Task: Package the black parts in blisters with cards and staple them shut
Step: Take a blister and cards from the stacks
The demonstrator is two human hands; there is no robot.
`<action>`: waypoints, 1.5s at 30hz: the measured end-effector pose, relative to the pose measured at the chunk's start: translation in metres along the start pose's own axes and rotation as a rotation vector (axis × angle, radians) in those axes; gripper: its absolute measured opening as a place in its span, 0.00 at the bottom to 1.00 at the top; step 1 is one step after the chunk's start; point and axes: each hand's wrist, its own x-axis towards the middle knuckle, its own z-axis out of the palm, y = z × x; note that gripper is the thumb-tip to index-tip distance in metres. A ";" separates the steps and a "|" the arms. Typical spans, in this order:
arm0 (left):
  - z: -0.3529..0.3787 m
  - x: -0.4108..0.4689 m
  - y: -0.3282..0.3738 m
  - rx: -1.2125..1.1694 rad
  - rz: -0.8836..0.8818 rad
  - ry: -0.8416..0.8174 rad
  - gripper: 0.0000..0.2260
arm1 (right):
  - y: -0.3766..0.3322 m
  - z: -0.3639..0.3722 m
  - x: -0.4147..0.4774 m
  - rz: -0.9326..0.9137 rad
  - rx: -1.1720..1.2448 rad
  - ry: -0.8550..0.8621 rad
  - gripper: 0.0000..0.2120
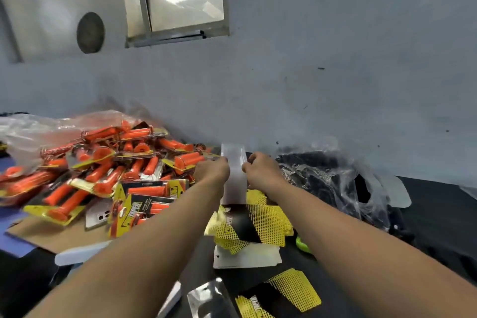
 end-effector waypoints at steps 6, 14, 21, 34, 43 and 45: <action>0.009 0.037 0.005 0.531 0.267 -0.026 0.11 | -0.004 0.018 0.042 0.080 -0.149 0.085 0.12; 0.012 0.037 0.017 0.951 0.672 0.252 0.15 | -0.007 0.015 0.043 -0.135 -0.406 0.215 0.05; -0.001 0.017 0.028 0.708 0.768 0.328 0.12 | -0.008 0.007 0.026 -0.088 -0.051 0.354 0.17; -0.010 -0.079 0.003 0.123 0.587 -0.153 0.02 | 0.036 -0.054 -0.073 0.080 0.517 0.329 0.12; 0.041 -0.181 -0.086 0.515 0.645 -0.427 0.12 | 0.145 -0.071 -0.201 0.236 -0.083 0.404 0.09; 0.054 -0.202 -0.111 0.512 0.599 -0.485 0.11 | 0.166 -0.070 -0.222 0.234 -0.245 0.376 0.09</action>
